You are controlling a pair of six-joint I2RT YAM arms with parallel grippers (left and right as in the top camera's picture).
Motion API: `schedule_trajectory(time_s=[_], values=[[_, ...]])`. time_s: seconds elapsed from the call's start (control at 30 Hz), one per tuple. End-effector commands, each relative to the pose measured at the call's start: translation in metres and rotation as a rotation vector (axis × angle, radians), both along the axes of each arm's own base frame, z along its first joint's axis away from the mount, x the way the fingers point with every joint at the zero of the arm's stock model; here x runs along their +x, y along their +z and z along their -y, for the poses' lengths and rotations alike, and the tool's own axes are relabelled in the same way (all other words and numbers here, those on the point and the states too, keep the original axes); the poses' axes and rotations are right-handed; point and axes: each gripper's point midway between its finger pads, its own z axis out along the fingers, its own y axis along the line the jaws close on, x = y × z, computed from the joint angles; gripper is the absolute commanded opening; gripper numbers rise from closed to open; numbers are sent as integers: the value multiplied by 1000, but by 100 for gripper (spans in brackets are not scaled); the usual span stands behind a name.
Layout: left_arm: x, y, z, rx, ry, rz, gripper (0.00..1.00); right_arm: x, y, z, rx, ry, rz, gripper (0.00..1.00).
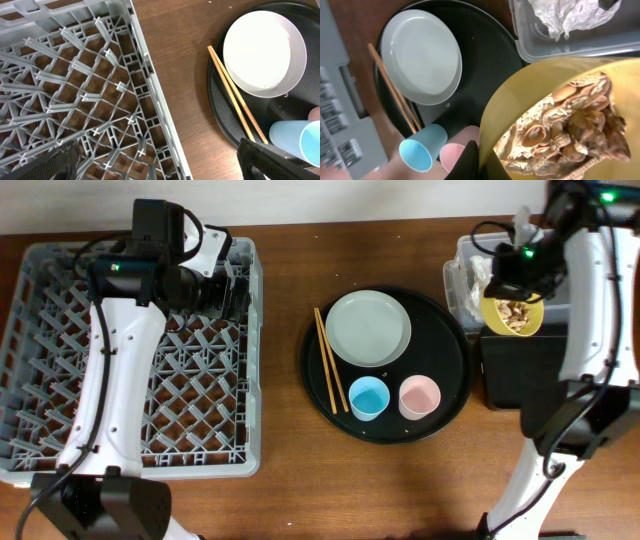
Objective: Sort waste into correct bins and load items into the dishwasher rack
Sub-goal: 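Grasp the yellow bowl with the right gripper and lift it, then tip the yellow bowl over the black tray to dump food scraps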
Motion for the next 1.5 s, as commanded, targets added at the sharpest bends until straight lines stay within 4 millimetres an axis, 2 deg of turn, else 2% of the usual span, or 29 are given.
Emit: schedule_trajectory(time_s=[0.0, 0.07, 0.17, 0.3, 0.37, 0.43, 0.5, 0.6, 0.67, 0.9, 1.13, 1.27, 1.47], values=[[0, 13, -2, -10, 11, 31, 99, -5, 12, 6, 191, 147, 128, 4], [0, 13, -2, -10, 11, 31, 99, -9, 3, 21, 215, 143, 129, 4], [0, 13, -2, -10, 11, 31, 99, -16, -22, 41, 284, 196, 175, 4], [0, 13, -2, -10, 11, 31, 99, -30, -57, 55, 396, 247, 259, 4], [0, 13, -2, -10, 11, 31, 99, -37, -70, 65, 452, 241, 331, 4], [0, 13, -2, -10, 11, 31, 99, -41, -75, 75, 495, 207, 390, 4], [0, 13, -2, -10, 11, 31, 99, -45, -71, 87, 550, 137, 446, 4], [0, 13, -2, -10, 11, 31, 99, -40, -40, 107, 703, -21, 619, 4], [0, 13, -2, -10, 11, 31, 99, -42, -29, 120, 753, -99, 663, 4], [0, 13, -2, -10, 11, 31, 99, -57, -27, 153, 771, -225, 691, 4], [0, 13, -2, -10, 11, 31, 99, -53, -16, 159, 796, -241, 766, 4], [0, 13, -2, -10, 11, 31, 99, -56, -1, 155, 851, -271, 802, 4], [0, 13, -2, -10, 11, 31, 99, -55, 1, 156, 923, -347, 741, 4]])
